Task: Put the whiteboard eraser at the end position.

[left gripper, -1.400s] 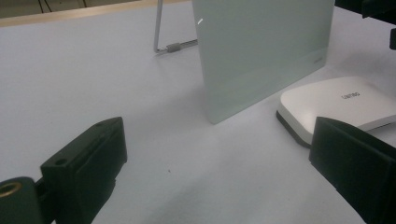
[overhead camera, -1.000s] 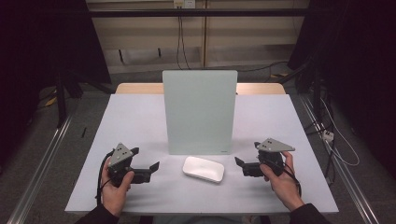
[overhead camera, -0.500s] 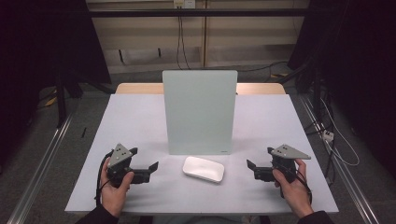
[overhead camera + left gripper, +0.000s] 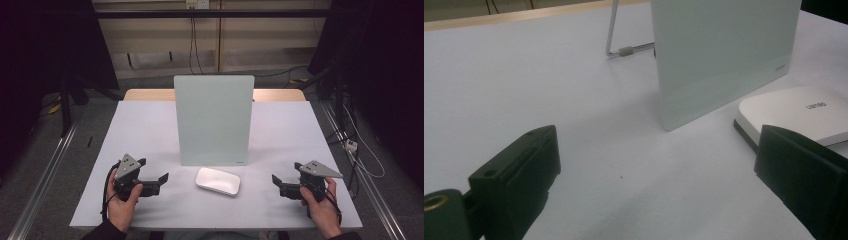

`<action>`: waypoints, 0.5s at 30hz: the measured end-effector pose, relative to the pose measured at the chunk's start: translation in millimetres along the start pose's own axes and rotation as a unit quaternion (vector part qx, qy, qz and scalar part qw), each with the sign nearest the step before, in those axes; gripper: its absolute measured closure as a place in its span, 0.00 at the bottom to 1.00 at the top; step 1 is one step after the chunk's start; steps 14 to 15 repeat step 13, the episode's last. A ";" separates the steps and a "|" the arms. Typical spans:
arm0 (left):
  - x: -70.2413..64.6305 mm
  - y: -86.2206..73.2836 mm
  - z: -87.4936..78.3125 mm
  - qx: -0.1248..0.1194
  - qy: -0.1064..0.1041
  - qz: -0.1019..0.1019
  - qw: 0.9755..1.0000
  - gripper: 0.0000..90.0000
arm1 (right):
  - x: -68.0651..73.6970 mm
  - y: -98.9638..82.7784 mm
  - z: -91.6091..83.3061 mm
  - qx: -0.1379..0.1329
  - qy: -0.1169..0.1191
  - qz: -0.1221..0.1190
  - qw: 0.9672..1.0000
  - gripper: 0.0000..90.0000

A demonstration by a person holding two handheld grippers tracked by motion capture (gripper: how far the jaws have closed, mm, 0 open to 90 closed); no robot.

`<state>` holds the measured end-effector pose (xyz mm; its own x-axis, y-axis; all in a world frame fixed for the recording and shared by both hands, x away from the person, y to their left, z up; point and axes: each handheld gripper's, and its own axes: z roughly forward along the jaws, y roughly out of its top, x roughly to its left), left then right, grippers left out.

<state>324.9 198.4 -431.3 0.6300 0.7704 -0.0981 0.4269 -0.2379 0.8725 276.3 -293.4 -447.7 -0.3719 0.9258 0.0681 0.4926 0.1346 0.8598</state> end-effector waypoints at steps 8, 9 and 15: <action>1.4 0.7 1.0 0.000 -0.004 0.001 1.000 0.05 | -2.2 -1.7 -2.8 -0.007 -0.003 0.007 1.000 0.08; 1.4 0.8 1.5 0.000 -0.005 0.000 1.000 0.05 | -2.6 -1.7 -3.0 -0.009 -0.002 0.010 1.000 0.08; 1.4 1.0 2.5 0.002 -0.006 0.000 1.000 0.05 | -3.2 -1.6 -3.6 -0.010 -0.005 0.009 1.000 0.07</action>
